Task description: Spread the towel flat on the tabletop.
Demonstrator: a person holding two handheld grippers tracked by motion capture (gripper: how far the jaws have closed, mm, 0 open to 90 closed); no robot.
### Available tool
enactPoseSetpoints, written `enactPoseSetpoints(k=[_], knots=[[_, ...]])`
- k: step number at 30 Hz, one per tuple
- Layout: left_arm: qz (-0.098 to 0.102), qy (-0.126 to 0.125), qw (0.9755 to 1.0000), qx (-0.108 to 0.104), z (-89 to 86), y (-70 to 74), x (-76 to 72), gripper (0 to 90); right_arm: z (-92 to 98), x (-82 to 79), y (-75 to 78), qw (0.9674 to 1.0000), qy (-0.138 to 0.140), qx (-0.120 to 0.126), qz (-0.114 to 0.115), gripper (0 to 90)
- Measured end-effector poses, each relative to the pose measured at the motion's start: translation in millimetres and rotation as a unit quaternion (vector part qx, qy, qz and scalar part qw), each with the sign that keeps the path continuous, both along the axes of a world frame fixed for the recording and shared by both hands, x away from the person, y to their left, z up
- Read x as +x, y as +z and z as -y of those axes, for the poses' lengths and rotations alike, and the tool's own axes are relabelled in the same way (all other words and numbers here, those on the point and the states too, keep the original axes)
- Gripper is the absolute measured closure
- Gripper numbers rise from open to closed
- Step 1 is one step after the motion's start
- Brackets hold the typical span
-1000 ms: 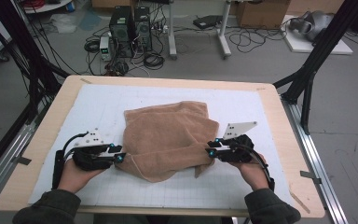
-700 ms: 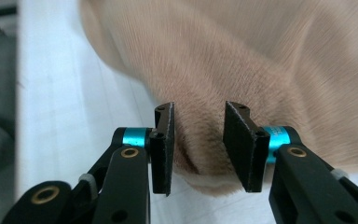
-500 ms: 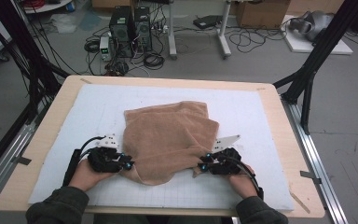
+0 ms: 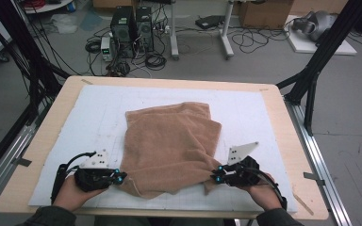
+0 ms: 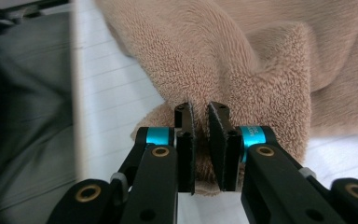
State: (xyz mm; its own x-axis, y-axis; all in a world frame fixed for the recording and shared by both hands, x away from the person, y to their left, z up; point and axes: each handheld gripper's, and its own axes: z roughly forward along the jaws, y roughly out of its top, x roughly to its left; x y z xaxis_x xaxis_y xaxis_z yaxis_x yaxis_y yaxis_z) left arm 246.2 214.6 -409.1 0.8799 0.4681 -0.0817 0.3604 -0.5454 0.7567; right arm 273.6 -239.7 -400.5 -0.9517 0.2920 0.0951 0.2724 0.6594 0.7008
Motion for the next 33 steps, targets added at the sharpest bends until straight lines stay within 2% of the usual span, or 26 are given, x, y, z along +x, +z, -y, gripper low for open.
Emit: enactPoseSetpoints(k=[1, 4, 6, 8, 10, 13, 16, 17, 19, 20, 21, 22, 24, 28, 30, 31, 32, 33], knots=[[0.006, 0.004, 1.0, -0.005, -1.2, 2.6, -1.4, 87.0, 3.7, -3.7, 3.1, 0.9999, -0.001, -0.001, 0.012, 78.1], [0.013, 0.013, 0.9996, -0.022, -3.0, 12.0, 2.7, 79.7, 17.2, -10.7, 14.3, 0.9991, -0.029, 0.019, 0.026, 75.2], [0.016, 0.021, 0.9992, -0.03, -0.1, 16.2, 7.9, 74.3, 24.0, -11.5, 18.3, 0.9984, -0.036, 0.032, 0.03, 72.4], [0.014, 0.022, 0.9992, -0.031, 5.1, 15.1, 13.6, 70.7, 25.8, -9.3, 16.2, 0.9982, -0.045, 0.03, 0.028, 70.4], [0.004, 0.023, 0.9995, -0.021, 13.9, 6.7, 19.5, 64.4, 22.9, -6.1, 10.9, 0.9983, -0.043, 0.032, 0.023, 67.0], [-0.01, 0.023, 0.9997, 0.008, 25.0, -8.2, 25.1, 58.3, 9.9, -2.9, -2.5, 0.9994, -0.029, 0.015, 0.015, 62.0], [-0.029, 0.02, 0.9991, 0.026, 32.3, -23.4, 30.3, 57.4, -0.4, 2.6, -18.0, 0.9995, -0.029, -0.009, 0.005, 61.8], [-0.031, 0.021, 0.9989, 0.03, 34.3, -28.4, 31.3, 57.4, -3.1, 4.8, -23.4, 0.9995, -0.029, -0.01, 0.0, 62.6], [-0.017, 0.03, 0.9991, 0.026, 33.9, -29.8, 29.9, 61.9, -8.1, 8.4, -33.6, 0.9994, -0.029, -0.017, -0.01, 70.8], [-0.008, 0.036, 0.999, 0.026, 32.6, -30.6, 28.5, 67.4, -10.4, 8.7, -38.1, 0.9994, -0.03, -0.015, -0.013, 74.9], [-0.012, 0.035, 0.9991, 0.021, 31.2, -30.9, 28.0, 76.0, -11.1, 7.9, -39.6, 0.9996, -0.027, -0.005, -0.007, 82.9], [-0.015, 0.038, 0.999, 0.016, 30.3, -31.6, 26.7, 82.2, -12.3, 6.7, -39.9, 0.9997, -0.02, -0.001, -0.016, 84.3], [-0.006, 0.038, 0.999, 0.022, 29.3, -30.1, 22.8, 85.2, -16.7, 1.3, -39.2, 0.9998, -0.002, 0.0, -0.018, 85.1], [0.009, 0.033, 0.9994, 0.009, 19.7, -20.2, 8.4, 85.3, -20.4, -14.8, -28.9, 0.9993, 0.033, 0.006, -0.016, 85.2], [0.015, 0.031, 0.9994, -0.004, 11.2, -11.1, -0.8, 85.3, -20.7, -27.1, -19.6, 0.999, 0.044, 0.005, -0.003, 85.2], [0.018, 0.031, 0.9992, -0.016, 5.6, -4.6, -6.2, 85.2, -19.8, -33.6, -14.1, 0.9989, 0.046, 0.013, 0.003, 85.1], [0.021, 0.032, 0.999, -0.024, 1.6, 0.9, -9.5, 84.9, -18.7, -40.5, -7.0, 0.9979, 0.056, 0.033, 0.004, 84.6], [0.023, 0.031, 0.9989, -0.027, -1.0, 5.0, -10.8, 84.1, -17.9, -44.9, -0.7, 0.9974, 0.058, 0.041, 0.009, 80.6]])
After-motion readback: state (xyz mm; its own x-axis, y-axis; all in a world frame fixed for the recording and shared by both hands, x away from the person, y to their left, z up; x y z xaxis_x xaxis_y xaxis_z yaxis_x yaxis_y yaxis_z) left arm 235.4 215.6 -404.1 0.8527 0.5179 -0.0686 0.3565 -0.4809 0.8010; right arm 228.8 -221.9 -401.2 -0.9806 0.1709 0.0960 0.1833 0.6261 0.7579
